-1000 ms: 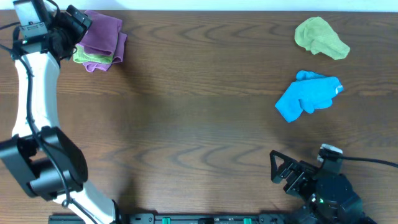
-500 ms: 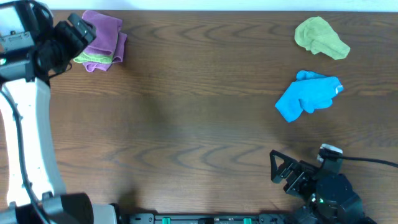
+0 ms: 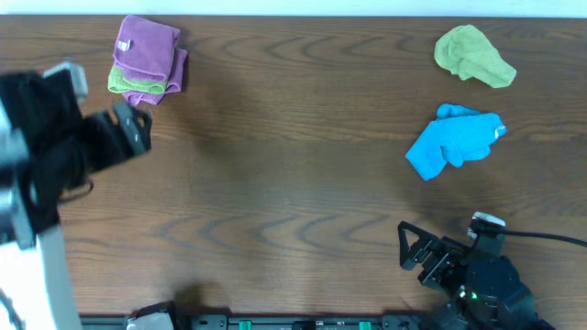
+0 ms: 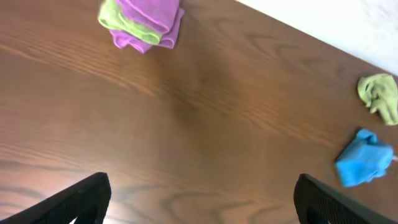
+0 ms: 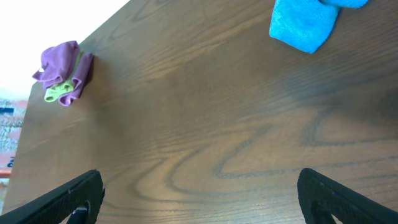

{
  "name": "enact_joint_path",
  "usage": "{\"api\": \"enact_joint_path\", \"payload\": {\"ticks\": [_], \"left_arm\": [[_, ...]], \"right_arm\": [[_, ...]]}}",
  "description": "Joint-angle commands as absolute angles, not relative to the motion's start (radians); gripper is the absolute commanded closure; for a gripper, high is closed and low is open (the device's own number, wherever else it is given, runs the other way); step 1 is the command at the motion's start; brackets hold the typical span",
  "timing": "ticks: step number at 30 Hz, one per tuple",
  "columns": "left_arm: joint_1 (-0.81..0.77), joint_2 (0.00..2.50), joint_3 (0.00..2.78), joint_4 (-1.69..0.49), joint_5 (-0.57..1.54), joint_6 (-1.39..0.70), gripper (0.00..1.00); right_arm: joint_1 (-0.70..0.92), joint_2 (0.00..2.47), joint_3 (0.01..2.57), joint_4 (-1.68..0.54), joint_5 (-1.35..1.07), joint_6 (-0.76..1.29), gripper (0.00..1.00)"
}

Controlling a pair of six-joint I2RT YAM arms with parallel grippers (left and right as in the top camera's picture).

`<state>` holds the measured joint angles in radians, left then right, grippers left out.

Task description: Fold the cloth

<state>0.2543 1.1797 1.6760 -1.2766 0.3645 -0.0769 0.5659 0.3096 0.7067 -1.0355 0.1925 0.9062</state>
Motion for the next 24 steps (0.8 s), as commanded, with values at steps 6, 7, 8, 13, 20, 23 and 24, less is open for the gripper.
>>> {"api": "enact_joint_path", "payload": {"ticks": [6, 7, 8, 13, 20, 23, 24], "left_arm": [[0.255, 0.889, 1.258, -1.167, 0.304, -0.014, 0.05], [0.255, 0.851, 1.187, -1.122, 0.304, -0.014, 0.05], [0.255, 0.822, 1.134, -1.087, 0.308, -0.014, 0.05], [0.240, 0.627, 0.843, -0.918, 0.303, -0.014, 0.05], [0.123, 0.337, 0.564, -0.824, 0.193, -0.014, 0.05], [0.112, 0.249, 0.513, -0.826, 0.147, -0.014, 0.05], [0.112, 0.223, 0.498, -0.826, 0.139, -0.014, 0.05]], "right_arm": [[0.561, 0.306, 0.702, -1.038, 0.205, 0.912, 0.01], [0.561, 0.306, 0.702, -1.038, 0.205, 0.912, 0.01], [0.561, 0.306, 0.702, -1.038, 0.205, 0.912, 0.01], [0.561, 0.306, 0.702, -1.038, 0.205, 0.912, 0.01], [0.561, 0.306, 0.702, -1.038, 0.205, 0.912, 0.01], [0.561, 0.306, 0.702, -1.038, 0.205, 0.912, 0.01], [0.561, 0.306, 0.702, -1.038, 0.205, 0.912, 0.01]]}}
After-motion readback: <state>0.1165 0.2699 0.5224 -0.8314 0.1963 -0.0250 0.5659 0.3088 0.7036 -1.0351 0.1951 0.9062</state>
